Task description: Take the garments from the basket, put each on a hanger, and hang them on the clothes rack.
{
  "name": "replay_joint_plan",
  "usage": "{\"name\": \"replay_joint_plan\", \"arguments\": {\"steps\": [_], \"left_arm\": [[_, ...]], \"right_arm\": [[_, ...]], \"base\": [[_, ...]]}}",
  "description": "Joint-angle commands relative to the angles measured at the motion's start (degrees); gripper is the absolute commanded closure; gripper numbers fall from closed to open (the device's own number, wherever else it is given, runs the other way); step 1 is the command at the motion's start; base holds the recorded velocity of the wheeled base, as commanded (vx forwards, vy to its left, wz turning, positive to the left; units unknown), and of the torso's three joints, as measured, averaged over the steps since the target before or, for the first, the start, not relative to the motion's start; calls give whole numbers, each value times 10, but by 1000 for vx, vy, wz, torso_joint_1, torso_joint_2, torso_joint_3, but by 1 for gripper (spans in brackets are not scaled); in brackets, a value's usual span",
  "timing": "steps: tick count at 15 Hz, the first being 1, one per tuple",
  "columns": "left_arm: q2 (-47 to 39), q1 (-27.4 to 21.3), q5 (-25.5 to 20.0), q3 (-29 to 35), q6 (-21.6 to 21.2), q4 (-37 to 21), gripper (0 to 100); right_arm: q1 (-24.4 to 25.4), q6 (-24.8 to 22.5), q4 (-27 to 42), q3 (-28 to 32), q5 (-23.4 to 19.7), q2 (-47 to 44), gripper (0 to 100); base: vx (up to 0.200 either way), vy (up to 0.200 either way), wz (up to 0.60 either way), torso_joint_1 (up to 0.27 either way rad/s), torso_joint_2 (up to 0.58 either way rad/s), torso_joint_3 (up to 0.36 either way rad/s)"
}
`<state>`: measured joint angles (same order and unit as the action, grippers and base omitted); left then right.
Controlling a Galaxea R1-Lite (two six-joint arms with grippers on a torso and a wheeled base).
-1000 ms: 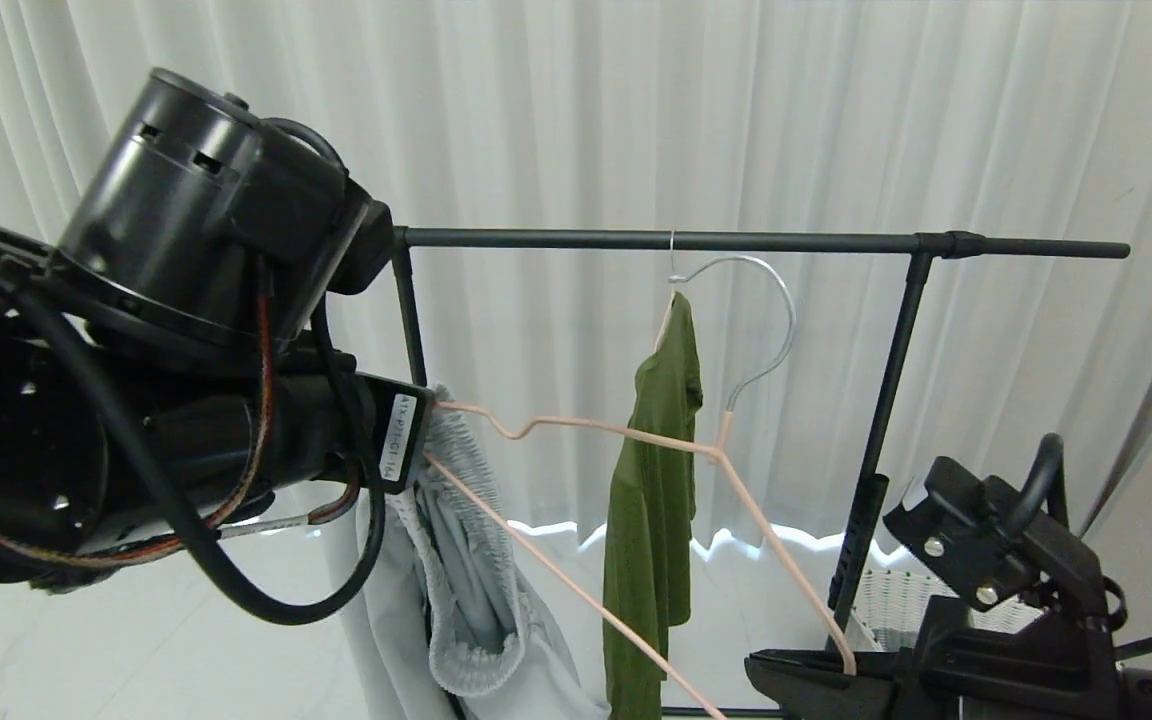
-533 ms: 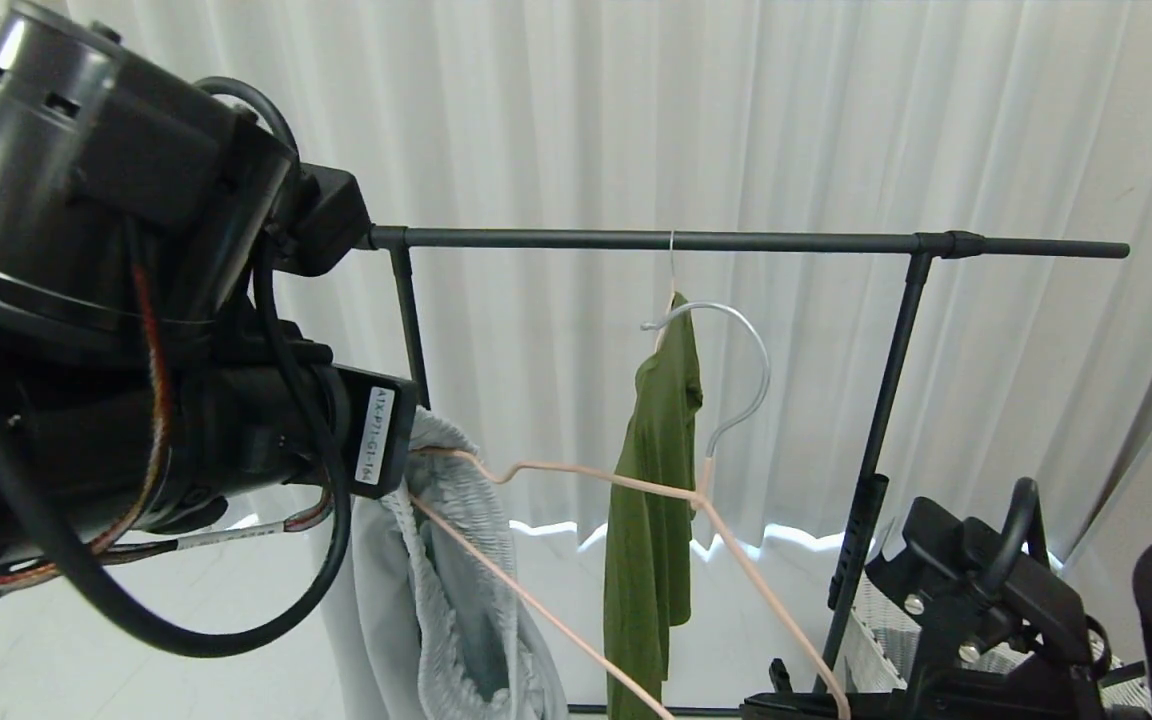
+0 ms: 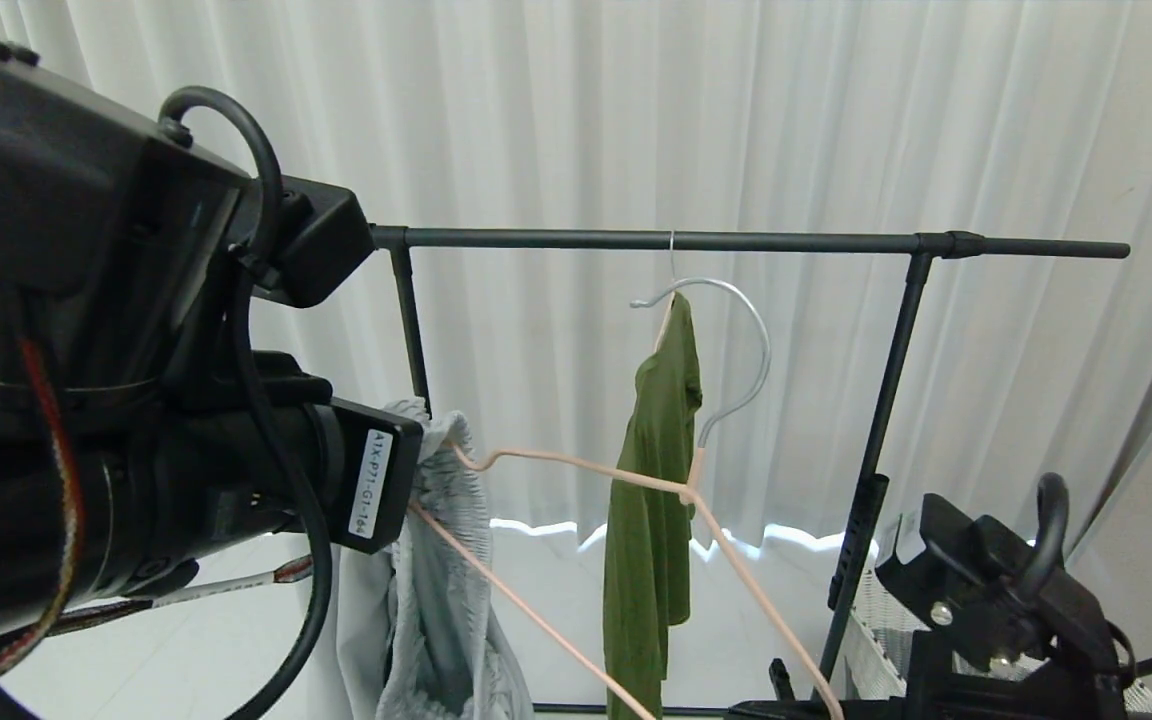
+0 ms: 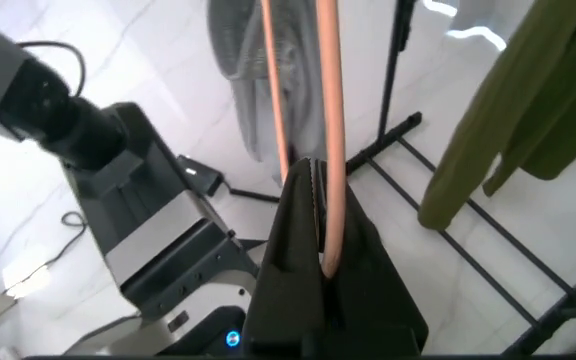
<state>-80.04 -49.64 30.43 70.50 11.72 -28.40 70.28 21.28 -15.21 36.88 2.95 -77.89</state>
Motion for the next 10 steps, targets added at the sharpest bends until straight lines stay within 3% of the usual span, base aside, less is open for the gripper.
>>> {"name": "replay_joint_plan", "arguments": {"steps": [1,5,10], "left_arm": [[2,1,1,1,-12,1,100],[19,1,0,-15,-49,1,100],[18,-2,-11,-33,-49,6,100]], "right_arm": [[12,-2,0,-18,-1,5,100],[12,-16,-1,-60,0,38,100],[11,-16,0,-87,-11,106,100]], "base": [[0,0,0,0,0,0],[0,0,0,0,0,0],[0,0,0,0,0,0]]}}
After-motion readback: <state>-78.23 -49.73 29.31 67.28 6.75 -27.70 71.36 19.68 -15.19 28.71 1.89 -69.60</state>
